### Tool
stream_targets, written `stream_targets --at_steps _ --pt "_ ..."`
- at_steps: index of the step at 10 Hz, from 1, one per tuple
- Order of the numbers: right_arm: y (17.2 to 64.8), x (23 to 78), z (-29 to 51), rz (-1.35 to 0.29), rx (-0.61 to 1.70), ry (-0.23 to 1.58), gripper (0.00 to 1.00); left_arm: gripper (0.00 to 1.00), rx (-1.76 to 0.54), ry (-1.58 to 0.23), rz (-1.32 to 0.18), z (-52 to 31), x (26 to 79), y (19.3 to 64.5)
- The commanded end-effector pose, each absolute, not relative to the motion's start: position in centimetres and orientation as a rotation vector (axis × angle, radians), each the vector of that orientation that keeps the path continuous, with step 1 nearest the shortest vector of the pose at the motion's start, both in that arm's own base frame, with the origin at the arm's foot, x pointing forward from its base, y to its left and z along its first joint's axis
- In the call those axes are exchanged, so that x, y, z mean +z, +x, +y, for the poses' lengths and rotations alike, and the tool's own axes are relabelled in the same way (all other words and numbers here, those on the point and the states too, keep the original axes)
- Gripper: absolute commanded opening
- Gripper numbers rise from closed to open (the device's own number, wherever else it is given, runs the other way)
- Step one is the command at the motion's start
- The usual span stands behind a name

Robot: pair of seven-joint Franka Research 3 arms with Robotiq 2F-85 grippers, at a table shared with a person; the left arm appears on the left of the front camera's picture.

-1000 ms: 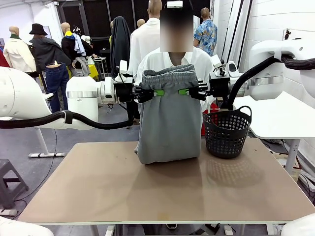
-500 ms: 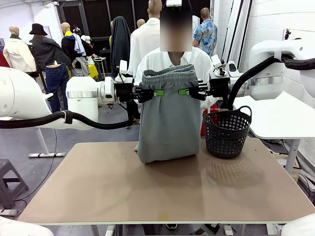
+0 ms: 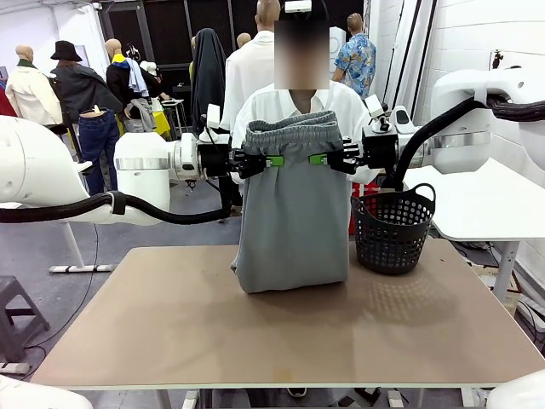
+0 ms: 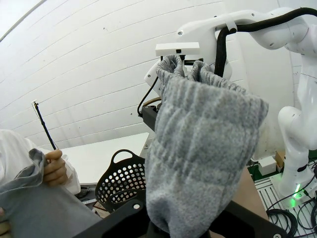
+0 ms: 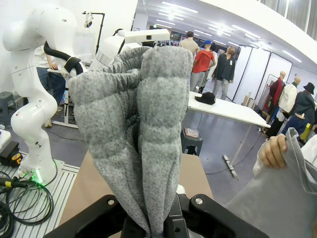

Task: Fold the training pants.
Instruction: Release the ends of the Training pants and then grab the overlapped ends.

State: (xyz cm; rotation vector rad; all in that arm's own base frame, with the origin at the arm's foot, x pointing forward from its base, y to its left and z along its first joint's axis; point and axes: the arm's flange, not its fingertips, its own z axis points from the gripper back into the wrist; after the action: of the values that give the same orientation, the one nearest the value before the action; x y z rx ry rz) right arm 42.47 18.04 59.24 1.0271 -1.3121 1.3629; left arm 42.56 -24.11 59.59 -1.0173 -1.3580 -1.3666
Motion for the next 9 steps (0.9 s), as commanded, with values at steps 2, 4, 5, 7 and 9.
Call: stream_targets --at_steps 2,4,5,7,9 --pt "42.34 59.40 18.20 -1.322 1.367 1.030 0.00 0.00 -1.374 -1.028 -1.362 -24.00 59.84 42.32" --pt "42.34 59.40 18.20 -1.322 1.367 1.030 0.00 0.00 -1.374 -1.028 -1.362 -24.00 59.84 42.32" --pt "42.34 59.40 18.20 -1.322 1.367 1.030 0.00 0.00 -1.374 -1.028 -1.362 -24.00 59.84 42.32" --pt "42.34 59.40 18.20 -1.322 1.367 1.030 0.00 0.00 -1.374 -1.028 -1.362 -24.00 59.84 42.32" --pt "42.34 59.40 18.20 -1.322 1.367 1.030 0.00 0.00 -1.374 -1.028 -1.362 -24.00 59.84 42.32"
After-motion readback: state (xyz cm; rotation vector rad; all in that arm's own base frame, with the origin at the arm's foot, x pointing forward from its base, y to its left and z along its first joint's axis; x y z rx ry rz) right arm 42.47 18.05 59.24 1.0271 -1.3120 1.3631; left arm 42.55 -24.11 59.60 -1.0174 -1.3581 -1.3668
